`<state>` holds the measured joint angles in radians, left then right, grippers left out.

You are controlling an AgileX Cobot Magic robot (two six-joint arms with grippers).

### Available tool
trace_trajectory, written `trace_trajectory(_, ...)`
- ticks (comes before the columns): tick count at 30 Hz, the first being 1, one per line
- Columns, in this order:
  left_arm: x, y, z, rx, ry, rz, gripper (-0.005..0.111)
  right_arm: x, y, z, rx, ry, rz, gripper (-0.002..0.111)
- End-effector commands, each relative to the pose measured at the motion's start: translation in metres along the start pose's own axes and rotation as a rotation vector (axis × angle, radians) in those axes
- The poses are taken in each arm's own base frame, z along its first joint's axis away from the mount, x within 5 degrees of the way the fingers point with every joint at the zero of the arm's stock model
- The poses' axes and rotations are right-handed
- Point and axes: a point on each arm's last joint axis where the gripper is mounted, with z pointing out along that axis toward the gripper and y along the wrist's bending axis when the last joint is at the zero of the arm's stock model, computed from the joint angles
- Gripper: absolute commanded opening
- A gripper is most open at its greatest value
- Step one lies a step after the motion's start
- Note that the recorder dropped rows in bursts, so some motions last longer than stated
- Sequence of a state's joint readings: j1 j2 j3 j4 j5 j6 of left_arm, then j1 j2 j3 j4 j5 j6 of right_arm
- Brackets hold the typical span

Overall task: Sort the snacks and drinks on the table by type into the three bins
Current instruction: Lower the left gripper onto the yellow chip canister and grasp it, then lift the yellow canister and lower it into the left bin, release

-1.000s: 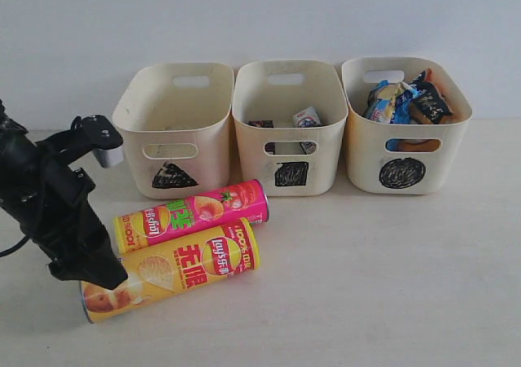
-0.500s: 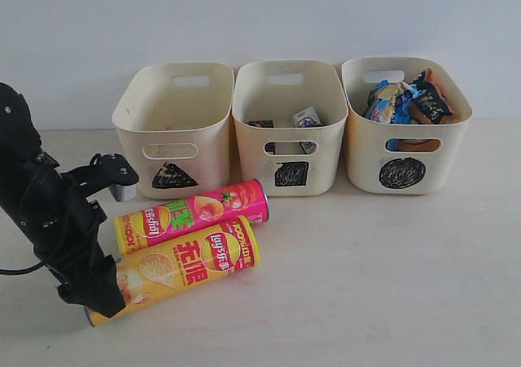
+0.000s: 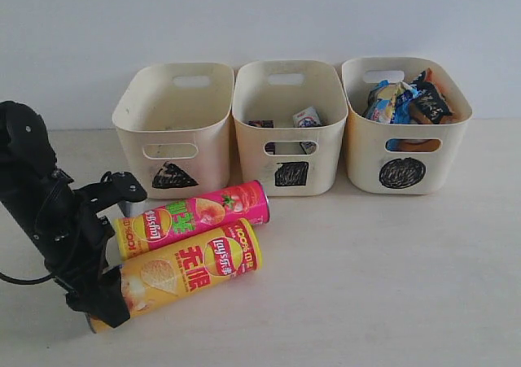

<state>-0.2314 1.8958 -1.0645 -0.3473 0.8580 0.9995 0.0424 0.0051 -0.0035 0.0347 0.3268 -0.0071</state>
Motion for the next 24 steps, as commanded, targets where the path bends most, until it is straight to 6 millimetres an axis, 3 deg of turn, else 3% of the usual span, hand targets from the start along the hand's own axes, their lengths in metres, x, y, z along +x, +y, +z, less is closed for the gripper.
trace_trajectory(1,0.002,-0.004,-0.001,0.031,0.040,0.069,0.004,0.000,0.000,0.000,0.001,-0.007,-0.002,0.001)
trace_trajectory(13,-0.003,-0.022,-0.035,0.054,-0.046,0.123,0.004,0.000,0.000,0.000,0.001,-0.007,-0.004,0.001)
trace_trajectory(24,-0.003,-0.020,-0.036,0.025,-0.050,0.082,0.004,0.000,0.000,0.000,0.001,-0.007,-0.001,0.001)
